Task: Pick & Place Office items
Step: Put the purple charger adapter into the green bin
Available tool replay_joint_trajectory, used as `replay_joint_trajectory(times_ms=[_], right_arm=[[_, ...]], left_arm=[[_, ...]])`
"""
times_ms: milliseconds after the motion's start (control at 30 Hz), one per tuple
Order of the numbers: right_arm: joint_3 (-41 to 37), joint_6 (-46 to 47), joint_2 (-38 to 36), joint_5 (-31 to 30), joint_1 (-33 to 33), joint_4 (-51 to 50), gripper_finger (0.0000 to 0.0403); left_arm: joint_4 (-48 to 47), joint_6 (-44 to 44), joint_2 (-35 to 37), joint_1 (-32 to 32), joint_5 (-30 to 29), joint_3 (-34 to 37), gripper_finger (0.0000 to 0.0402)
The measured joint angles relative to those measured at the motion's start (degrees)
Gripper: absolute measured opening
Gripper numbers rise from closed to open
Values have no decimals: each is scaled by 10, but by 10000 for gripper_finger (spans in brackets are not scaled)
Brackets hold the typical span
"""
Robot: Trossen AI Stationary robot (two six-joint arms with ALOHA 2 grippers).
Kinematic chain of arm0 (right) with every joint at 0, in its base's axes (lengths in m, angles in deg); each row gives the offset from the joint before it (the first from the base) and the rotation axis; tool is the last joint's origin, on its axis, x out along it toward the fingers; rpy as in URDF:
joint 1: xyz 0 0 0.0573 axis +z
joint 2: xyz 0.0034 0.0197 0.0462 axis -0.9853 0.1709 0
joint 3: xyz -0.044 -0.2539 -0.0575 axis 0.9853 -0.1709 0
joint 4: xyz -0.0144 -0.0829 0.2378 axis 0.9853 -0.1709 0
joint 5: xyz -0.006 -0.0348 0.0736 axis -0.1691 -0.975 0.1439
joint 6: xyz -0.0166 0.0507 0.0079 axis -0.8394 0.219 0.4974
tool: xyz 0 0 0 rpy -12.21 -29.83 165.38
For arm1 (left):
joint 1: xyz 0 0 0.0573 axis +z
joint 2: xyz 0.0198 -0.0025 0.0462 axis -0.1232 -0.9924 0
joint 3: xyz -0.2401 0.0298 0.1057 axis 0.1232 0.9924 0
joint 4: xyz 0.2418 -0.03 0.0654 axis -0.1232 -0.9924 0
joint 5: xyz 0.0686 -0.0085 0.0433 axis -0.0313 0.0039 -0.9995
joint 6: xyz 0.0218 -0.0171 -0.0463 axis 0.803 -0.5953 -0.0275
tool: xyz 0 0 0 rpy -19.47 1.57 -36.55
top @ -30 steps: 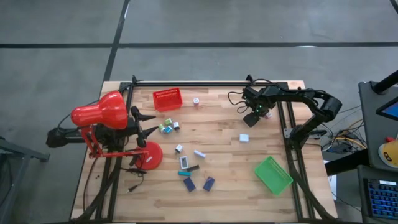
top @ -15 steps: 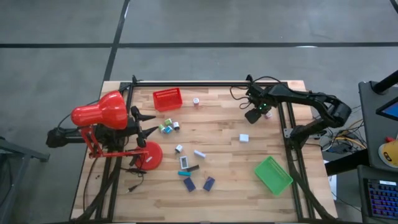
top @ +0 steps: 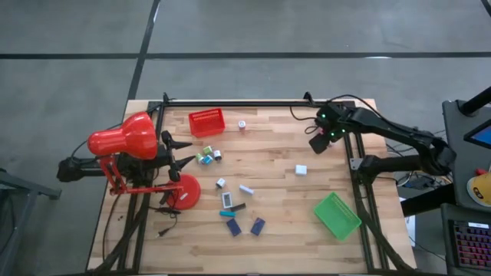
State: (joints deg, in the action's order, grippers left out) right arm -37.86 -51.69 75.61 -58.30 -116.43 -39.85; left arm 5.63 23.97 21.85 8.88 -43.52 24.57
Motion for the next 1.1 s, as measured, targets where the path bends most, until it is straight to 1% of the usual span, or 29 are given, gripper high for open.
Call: replay_joint_trajectory(times_ms=[100, 333, 467, 600, 733, 867, 1100], right_arm=[[0, 8, -22, 4, 22, -9, 148], [0, 85, -56, 22, 84, -37, 148], [0, 117, -60, 23, 130, -46, 148], [0, 179, -59, 35, 179, -47, 148], [8, 272, -55, 35, 232, -47, 148], [34, 313, -38, 30, 285, -53, 148], [88, 386, 7, 15, 367, -94, 148]], left_arm=[[0, 0, 0, 0, 0, 0, 245], [0, 0, 0, 0, 0, 0, 245], [0, 0, 0, 0, 0, 0, 245], [0, 0, 0, 0, 0, 0, 245], [0, 0, 0, 0, 0, 0, 245], [0, 0, 0, 0, 0, 0, 245], [0, 0, 0, 0, 0, 0, 245]])
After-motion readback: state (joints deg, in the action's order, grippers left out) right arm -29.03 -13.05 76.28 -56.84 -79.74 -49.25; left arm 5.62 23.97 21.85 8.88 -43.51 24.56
